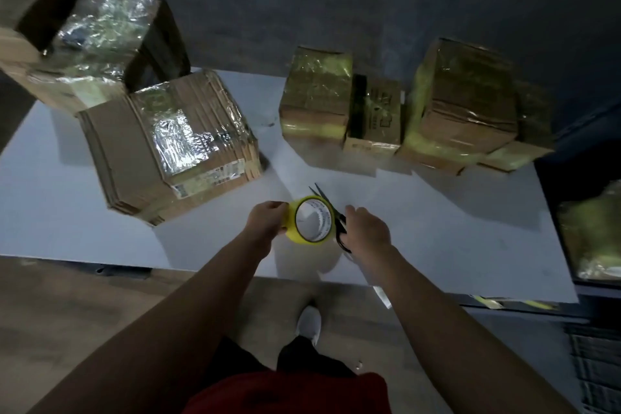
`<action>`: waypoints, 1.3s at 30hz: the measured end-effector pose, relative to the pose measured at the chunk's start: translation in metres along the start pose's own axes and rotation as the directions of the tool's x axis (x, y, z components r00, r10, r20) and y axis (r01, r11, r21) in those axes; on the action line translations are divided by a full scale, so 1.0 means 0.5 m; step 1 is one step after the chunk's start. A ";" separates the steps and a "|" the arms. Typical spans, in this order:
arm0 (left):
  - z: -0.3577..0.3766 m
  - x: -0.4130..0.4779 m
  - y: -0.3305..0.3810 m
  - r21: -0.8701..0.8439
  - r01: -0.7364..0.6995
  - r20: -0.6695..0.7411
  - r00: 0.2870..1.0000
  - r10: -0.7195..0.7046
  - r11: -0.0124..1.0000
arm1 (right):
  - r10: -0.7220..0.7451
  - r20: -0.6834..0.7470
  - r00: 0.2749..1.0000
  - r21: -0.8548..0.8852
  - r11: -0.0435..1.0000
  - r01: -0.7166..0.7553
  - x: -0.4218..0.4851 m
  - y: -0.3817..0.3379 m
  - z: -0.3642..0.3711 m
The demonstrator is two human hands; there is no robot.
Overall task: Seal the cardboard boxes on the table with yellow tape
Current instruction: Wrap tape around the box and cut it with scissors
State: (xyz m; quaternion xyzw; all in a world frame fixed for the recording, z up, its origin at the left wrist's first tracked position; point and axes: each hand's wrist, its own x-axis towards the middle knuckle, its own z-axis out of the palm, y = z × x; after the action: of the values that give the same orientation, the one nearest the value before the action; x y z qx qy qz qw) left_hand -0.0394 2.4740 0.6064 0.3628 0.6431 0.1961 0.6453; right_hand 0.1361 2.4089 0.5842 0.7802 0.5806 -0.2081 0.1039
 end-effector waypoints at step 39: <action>-0.436 0.097 0.228 0.945 -0.294 0.133 0.749 0.649 0.145 | 0.088 0.009 0.996 0.462 0.883 -0.082 0.036 -0.450 -0.222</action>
State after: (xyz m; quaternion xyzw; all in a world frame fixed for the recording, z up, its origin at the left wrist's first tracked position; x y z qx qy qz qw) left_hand -0.2221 2.6314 0.6749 0.8114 0.5730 0.0397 0.1080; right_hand -0.0503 2.5376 0.6932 0.8085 0.4804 -0.3306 -0.0793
